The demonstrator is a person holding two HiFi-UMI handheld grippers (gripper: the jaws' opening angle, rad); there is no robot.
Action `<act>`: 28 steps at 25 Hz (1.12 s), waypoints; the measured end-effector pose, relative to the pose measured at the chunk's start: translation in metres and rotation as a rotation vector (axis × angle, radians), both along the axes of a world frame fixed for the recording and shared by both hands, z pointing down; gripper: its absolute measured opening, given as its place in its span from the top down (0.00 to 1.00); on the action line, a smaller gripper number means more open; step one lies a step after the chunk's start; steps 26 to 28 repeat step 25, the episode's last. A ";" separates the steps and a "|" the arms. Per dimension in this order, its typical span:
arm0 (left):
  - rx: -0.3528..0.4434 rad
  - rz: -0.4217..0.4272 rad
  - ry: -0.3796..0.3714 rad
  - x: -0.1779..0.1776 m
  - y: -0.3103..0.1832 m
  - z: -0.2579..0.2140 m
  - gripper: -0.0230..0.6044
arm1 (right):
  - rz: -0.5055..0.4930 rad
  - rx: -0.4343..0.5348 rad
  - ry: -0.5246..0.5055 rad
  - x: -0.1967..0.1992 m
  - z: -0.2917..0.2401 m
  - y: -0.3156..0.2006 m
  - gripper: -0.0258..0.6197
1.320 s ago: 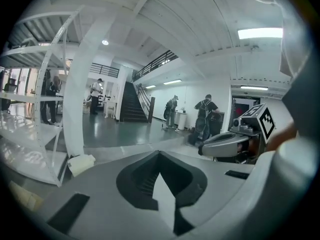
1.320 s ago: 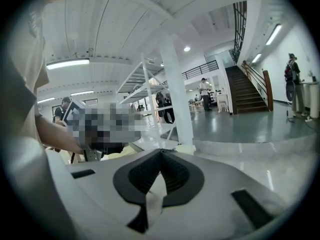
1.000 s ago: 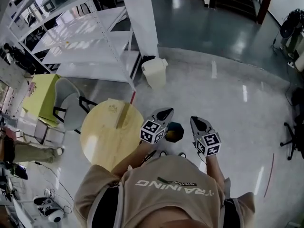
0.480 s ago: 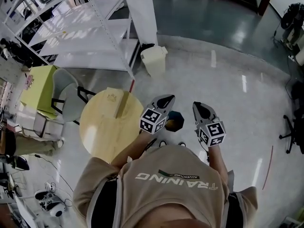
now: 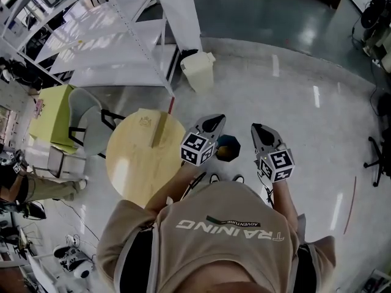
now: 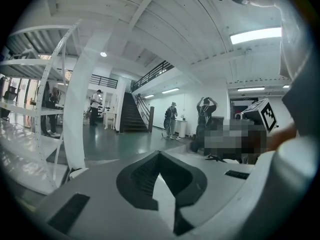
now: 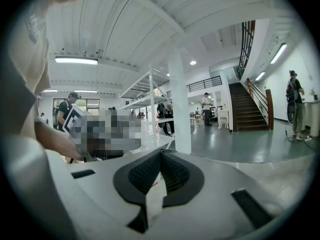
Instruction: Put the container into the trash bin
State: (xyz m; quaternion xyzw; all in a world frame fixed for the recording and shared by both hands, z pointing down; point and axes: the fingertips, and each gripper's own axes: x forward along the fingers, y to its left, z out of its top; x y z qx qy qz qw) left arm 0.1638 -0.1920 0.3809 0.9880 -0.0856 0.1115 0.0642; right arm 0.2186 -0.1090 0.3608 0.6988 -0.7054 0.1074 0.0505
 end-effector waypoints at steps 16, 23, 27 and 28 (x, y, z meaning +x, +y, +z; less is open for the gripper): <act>0.002 -0.017 -0.009 0.006 -0.002 0.001 0.95 | -0.025 -0.008 -0.007 0.006 0.004 -0.005 0.96; 0.001 -0.025 -0.009 0.008 -0.004 0.005 0.95 | -0.031 -0.004 -0.001 0.012 0.006 -0.007 0.96; 0.003 -0.024 -0.009 0.010 -0.004 0.006 0.95 | -0.029 -0.001 0.002 0.013 0.007 -0.008 0.96; 0.003 -0.024 -0.009 0.010 -0.004 0.006 0.95 | -0.029 -0.001 0.002 0.013 0.007 -0.008 0.96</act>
